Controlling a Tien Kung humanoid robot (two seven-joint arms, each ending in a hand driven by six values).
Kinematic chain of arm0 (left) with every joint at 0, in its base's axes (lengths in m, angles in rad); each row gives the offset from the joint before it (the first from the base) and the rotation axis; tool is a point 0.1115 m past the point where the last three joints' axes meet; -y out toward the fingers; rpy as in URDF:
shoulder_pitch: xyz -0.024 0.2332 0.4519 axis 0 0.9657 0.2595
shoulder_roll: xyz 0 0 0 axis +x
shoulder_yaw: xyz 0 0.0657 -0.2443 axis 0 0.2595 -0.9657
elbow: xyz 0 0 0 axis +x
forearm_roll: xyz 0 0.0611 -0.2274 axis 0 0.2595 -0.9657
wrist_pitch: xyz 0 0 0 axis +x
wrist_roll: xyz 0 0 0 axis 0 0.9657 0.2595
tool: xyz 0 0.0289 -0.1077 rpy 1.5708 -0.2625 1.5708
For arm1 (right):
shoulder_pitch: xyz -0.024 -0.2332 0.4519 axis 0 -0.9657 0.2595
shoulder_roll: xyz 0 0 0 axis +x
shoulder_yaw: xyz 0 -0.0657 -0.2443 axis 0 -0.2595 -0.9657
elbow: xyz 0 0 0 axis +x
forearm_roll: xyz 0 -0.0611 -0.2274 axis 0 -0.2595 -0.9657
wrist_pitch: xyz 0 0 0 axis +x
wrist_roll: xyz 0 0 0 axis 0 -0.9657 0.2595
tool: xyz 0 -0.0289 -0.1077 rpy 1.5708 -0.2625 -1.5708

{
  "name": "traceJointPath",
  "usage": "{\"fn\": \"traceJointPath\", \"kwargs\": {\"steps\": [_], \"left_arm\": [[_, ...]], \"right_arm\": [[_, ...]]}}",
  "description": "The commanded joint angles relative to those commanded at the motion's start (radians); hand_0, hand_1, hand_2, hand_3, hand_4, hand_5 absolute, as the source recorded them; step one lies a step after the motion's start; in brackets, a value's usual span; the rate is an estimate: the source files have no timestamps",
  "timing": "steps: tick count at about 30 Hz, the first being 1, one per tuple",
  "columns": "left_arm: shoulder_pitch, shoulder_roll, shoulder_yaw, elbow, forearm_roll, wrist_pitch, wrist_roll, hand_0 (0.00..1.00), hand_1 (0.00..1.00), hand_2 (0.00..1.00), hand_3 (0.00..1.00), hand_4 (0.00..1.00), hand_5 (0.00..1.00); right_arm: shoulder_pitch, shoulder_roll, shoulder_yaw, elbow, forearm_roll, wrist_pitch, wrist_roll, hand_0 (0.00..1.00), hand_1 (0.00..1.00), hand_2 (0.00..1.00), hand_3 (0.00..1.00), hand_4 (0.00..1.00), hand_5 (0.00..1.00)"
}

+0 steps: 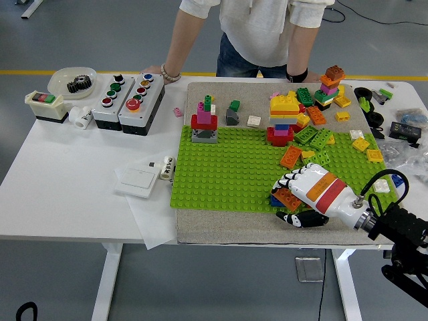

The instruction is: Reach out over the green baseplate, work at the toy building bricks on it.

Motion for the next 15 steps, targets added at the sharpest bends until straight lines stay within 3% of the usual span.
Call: {"fn": "traceJointPath", "kwargs": {"steps": [15], "left_arm": [[0.003, 0.000, -0.002, 0.000, 0.004, -0.001, 0.000, 0.632, 0.645, 0.699, 0.612, 0.666, 0.662]], "right_arm": [[-0.014, -0.006, 0.024, 0.012, 0.002, -0.016, -0.011, 0.291, 0.460, 0.577, 0.623, 0.747, 0.423]]}}
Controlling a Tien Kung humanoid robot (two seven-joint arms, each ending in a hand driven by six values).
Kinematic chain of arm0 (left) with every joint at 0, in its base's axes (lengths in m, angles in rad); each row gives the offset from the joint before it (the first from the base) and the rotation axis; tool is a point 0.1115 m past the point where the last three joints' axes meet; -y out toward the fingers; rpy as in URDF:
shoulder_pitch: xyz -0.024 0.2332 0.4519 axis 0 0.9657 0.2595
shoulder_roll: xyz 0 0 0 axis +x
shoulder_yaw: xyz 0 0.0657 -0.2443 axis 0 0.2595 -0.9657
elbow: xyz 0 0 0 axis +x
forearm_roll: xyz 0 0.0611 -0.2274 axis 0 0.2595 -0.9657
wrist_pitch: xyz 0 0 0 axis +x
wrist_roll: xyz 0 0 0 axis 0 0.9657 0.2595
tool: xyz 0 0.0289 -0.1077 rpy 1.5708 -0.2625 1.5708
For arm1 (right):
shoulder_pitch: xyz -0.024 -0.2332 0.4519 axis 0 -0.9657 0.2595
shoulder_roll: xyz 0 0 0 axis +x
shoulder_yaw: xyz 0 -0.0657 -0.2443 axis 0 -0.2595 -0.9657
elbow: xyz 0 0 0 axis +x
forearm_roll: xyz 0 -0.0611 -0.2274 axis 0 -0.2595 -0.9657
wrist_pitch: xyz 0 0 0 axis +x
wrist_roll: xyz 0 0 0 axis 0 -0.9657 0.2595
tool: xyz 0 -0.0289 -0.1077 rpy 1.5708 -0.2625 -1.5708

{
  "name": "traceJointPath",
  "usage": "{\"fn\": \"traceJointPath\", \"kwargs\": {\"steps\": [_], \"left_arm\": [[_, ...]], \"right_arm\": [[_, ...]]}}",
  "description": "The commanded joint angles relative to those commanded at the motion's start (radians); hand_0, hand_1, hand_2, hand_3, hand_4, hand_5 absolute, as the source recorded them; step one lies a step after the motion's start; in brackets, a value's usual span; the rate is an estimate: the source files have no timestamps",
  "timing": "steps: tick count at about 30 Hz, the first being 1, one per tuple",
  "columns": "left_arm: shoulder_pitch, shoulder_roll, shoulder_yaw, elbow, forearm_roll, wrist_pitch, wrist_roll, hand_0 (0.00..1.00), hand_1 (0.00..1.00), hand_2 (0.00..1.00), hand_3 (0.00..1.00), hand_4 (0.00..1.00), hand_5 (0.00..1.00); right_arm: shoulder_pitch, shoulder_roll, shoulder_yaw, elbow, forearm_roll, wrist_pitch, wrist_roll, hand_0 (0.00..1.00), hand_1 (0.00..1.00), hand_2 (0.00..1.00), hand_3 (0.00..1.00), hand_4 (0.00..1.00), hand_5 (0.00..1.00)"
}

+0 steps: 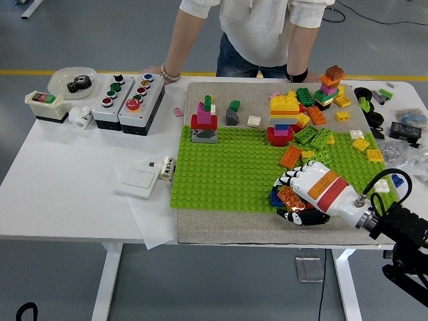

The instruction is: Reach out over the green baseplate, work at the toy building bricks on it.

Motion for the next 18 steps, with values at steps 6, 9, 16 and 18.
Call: {"fn": "traceJointPath", "kwargs": {"steps": [6, 9, 16, 18], "left_arm": [[0.002, 0.000, -0.002, 0.000, 0.004, -0.002, 0.001, 0.631, 0.645, 0.700, 0.612, 0.667, 0.662], [0.003, 0.000, -0.004, 0.000, 0.007, -0.002, 0.001, 0.631, 0.646, 0.701, 0.611, 0.666, 0.662], [0.003, 0.000, -0.006, 0.000, 0.014, -0.004, 0.001, 0.632, 0.648, 0.701, 0.611, 0.666, 0.662], [0.004, 0.000, -0.008, 0.000, 0.016, -0.003, 0.001, 0.632, 0.648, 0.701, 0.611, 0.666, 0.662]], "right_arm": [[-0.013, -0.007, 0.023, 0.008, -0.003, -0.011, -0.015, 0.288, 0.455, 0.574, 0.609, 0.744, 0.420], [-0.030, -0.021, 0.039, 0.032, 0.007, -0.010, -0.019, 0.281, 0.446, 0.569, 0.600, 0.740, 0.420], [-0.069, -0.039, 0.045, 0.079, 0.096, 0.016, -0.106, 0.300, 0.473, 0.600, 0.644, 0.871, 0.464], [-0.087, -0.046, 0.052, 0.116, 0.129, 0.036, -0.158, 0.300, 0.473, 0.600, 0.644, 0.871, 0.464]]}}
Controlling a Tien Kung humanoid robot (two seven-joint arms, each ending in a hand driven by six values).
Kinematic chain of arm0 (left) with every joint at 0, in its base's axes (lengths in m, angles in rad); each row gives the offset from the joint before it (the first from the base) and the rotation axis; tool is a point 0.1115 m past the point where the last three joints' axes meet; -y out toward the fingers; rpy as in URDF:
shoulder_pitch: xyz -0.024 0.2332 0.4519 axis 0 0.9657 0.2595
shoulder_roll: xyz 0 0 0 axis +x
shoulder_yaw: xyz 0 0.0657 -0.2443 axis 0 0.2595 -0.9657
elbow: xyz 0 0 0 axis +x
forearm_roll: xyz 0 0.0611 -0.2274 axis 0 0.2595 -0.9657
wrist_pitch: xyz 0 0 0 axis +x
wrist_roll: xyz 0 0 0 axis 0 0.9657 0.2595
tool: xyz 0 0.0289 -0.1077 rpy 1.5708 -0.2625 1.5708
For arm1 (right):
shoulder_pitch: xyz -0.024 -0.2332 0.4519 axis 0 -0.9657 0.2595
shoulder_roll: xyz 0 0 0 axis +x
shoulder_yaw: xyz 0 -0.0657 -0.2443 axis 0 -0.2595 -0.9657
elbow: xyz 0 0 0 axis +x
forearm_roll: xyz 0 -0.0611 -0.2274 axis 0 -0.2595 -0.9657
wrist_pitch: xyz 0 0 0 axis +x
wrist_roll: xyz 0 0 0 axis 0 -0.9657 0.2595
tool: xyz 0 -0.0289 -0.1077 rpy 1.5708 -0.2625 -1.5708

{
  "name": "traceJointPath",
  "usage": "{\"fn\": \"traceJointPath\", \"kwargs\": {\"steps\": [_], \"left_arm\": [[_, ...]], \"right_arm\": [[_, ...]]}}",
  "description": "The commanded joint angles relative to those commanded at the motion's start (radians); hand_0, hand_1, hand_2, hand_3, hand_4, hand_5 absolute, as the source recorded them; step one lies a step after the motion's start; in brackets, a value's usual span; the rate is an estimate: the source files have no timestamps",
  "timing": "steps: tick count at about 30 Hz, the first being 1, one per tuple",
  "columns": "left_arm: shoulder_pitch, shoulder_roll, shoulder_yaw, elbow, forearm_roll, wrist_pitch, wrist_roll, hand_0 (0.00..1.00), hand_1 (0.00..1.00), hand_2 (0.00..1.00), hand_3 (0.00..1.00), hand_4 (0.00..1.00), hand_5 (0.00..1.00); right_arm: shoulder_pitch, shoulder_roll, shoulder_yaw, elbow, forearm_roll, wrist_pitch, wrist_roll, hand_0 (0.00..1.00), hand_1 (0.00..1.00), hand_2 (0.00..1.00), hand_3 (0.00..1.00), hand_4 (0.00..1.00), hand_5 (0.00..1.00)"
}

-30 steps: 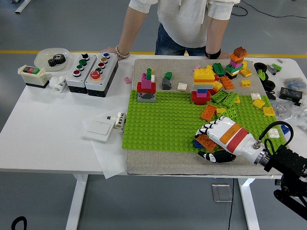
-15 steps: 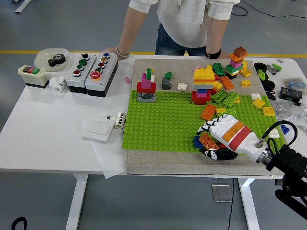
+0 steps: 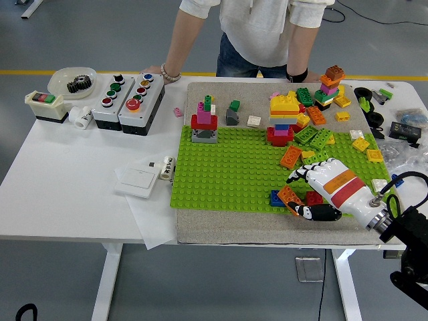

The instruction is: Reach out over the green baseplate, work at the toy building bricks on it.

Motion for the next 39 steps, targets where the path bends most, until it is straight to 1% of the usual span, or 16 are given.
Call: {"fn": "traceJointPath", "kwargs": {"steps": [1, 2, 4, 6, 7, 8, 12, 13, 15, 18, 19, 24, 25, 30, 31, 39], "left_arm": [[0.000, 0.000, 0.000, 0.000, 0.000, 0.001, 0.000, 0.631, 0.648, 0.702, 0.611, 0.666, 0.662], [0.000, 0.000, 0.000, 0.000, 0.000, 0.001, 0.000, 0.631, 0.648, 0.702, 0.611, 0.666, 0.662], [0.001, 0.000, -0.002, 0.001, 0.004, 0.003, 0.001, 0.631, 0.648, 0.702, 0.611, 0.666, 0.662], [0.001, 0.001, -0.004, 0.001, 0.007, 0.003, 0.002, 0.631, 0.648, 0.702, 0.611, 0.666, 0.662], [0.001, 0.001, -0.004, 0.001, 0.009, 0.002, 0.002, 0.631, 0.647, 0.701, 0.611, 0.665, 0.662], [0.000, 0.001, -0.004, 0.001, 0.010, 0.001, 0.002, 0.631, 0.647, 0.701, 0.611, 0.665, 0.662], [0.000, 0.002, -0.003, 0.002, 0.007, 0.003, 0.001, 0.631, 0.647, 0.701, 0.611, 0.665, 0.662], [0.000, 0.002, -0.002, 0.002, 0.006, 0.003, 0.001, 0.630, 0.644, 0.701, 0.611, 0.665, 0.662], [0.000, 0.003, 0.000, 0.002, 0.002, 0.004, 0.000, 0.630, 0.644, 0.701, 0.611, 0.665, 0.662], [-0.001, 0.004, 0.002, 0.002, -0.002, 0.005, 0.000, 0.630, 0.644, 0.701, 0.611, 0.665, 0.662], [-0.001, 0.004, 0.003, 0.002, -0.003, 0.006, 0.000, 0.630, 0.644, 0.699, 0.610, 0.665, 0.661], [-0.002, 0.005, 0.004, 0.003, -0.004, 0.007, 0.000, 0.630, 0.644, 0.699, 0.610, 0.665, 0.661], [-0.002, 0.006, 0.004, 0.003, -0.004, 0.007, 0.001, 0.626, 0.642, 0.699, 0.611, 0.665, 0.661], [-0.004, 0.007, 0.004, 0.003, -0.003, 0.006, 0.002, 0.626, 0.642, 0.699, 0.611, 0.665, 0.661], [-0.004, 0.007, 0.004, 0.003, -0.003, 0.006, 0.002, 0.621, 0.642, 0.701, 0.612, 0.665, 0.660], [-0.006, 0.009, 0.006, 0.003, -0.005, 0.006, 0.001, 0.620, 0.641, 0.700, 0.612, 0.665, 0.661]], "right_arm": [[-0.005, -0.002, 0.002, 0.016, 0.003, 0.008, -0.028, 0.310, 0.500, 0.632, 0.715, 0.998, 0.592], [-0.008, -0.004, 0.004, 0.025, 0.000, 0.014, -0.043, 0.310, 0.500, 0.632, 0.715, 0.998, 0.592], [-0.017, -0.008, 0.014, 0.076, -0.026, 0.046, -0.118, 0.310, 0.500, 0.632, 0.715, 0.998, 0.592], [-0.019, -0.010, 0.018, 0.107, -0.048, 0.069, -0.174, 0.310, 0.500, 0.632, 0.715, 0.998, 0.592], [-0.018, -0.010, 0.020, 0.125, -0.073, 0.087, -0.203, 0.320, 0.508, 0.627, 0.743, 0.998, 0.618], [-0.015, -0.008, 0.021, 0.143, -0.102, 0.106, -0.231, 0.320, 0.508, 0.627, 0.743, 0.998, 0.618], [-0.003, 0.006, 0.021, 0.165, -0.178, 0.146, -0.285, 0.320, 0.508, 0.627, 0.743, 0.998, 0.618], [-0.002, 0.007, 0.020, 0.166, -0.183, 0.149, -0.288, 0.335, 0.479, 0.588, 0.735, 0.998, 0.613], [0.012, 0.016, 0.007, 0.158, -0.194, 0.174, -0.303, 0.335, 0.479, 0.588, 0.735, 0.998, 0.613], [0.027, 0.029, -0.011, 0.135, -0.194, 0.192, -0.313, 0.335, 0.479, 0.588, 0.735, 0.998, 0.613], [0.030, 0.032, -0.015, 0.129, -0.194, 0.195, -0.315, 0.322, 0.451, 0.536, 0.693, 0.998, 0.624], [0.047, 0.054, -0.031, 0.096, -0.194, 0.236, -0.336, 0.322, 0.451, 0.536, 0.693, 0.998, 0.624], [0.050, 0.059, -0.032, 0.089, -0.194, 0.241, -0.342, 0.318, 0.424, 0.519, 0.682, 0.998, 0.649], [0.056, 0.073, -0.029, 0.064, -0.194, 0.244, -0.362, 0.318, 0.424, 0.519, 0.682, 0.998, 0.649], [0.057, 0.074, -0.029, 0.062, -0.194, 0.243, -0.364, 0.317, 0.385, 0.486, 0.663, 0.998, 0.680], [0.062, 0.078, -0.028, 0.043, -0.194, 0.249, -0.358, 0.318, 0.364, 0.466, 0.647, 0.998, 0.685]]}}
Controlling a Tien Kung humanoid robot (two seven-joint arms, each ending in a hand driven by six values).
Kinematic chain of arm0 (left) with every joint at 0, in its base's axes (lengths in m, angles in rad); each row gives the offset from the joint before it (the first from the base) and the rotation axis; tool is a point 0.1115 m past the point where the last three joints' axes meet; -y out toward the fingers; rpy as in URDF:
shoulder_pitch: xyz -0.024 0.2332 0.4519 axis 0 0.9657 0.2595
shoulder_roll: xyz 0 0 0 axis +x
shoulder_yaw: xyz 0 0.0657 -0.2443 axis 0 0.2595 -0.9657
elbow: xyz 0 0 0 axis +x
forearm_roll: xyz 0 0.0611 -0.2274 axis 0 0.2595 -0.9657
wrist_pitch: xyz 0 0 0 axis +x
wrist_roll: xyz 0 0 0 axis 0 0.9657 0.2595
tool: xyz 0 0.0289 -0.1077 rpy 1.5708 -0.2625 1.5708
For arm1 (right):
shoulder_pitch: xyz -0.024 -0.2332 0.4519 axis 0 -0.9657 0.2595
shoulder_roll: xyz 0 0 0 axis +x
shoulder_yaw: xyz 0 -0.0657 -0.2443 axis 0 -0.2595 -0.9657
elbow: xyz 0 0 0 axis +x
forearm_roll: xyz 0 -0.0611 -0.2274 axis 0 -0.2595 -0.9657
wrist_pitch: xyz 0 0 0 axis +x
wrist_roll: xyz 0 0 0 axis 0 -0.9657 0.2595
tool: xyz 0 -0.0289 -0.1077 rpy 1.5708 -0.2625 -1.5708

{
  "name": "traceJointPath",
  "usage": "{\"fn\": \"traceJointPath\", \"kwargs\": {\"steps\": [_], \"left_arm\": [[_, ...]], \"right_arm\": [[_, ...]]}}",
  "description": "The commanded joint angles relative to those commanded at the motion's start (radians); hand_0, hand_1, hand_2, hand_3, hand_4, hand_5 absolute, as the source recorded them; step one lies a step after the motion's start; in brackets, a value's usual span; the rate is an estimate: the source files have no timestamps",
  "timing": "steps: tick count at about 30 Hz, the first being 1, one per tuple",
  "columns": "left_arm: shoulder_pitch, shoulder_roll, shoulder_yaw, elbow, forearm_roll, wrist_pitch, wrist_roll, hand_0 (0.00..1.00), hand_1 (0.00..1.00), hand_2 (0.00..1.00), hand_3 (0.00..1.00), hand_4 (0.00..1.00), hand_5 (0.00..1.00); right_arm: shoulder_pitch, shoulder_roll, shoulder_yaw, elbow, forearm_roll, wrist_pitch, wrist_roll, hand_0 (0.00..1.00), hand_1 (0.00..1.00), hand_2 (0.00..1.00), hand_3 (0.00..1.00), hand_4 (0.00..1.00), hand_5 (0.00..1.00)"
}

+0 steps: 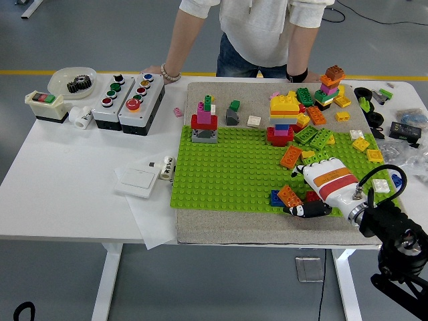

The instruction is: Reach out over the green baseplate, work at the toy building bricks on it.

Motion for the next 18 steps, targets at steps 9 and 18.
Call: {"fn": "traceJointPath", "kwargs": {"steps": [9, 18], "left_arm": [[-0.001, 0.000, 0.000, 0.000, 0.002, -0.001, 0.000, 0.621, 0.640, 0.699, 0.612, 0.665, 0.661], [-0.004, 0.000, -0.001, -0.001, 0.005, -0.003, 0.000, 0.618, 0.640, 0.697, 0.613, 0.666, 0.660]], "right_arm": [[0.002, 0.003, -0.008, -0.010, 0.000, -0.005, 0.017, 0.314, 0.355, 0.454, 0.624, 0.998, 0.686], [0.004, 0.005, -0.014, -0.016, 0.000, -0.031, 0.035, 0.301, 0.330, 0.407, 0.550, 0.929, 0.654]]}}
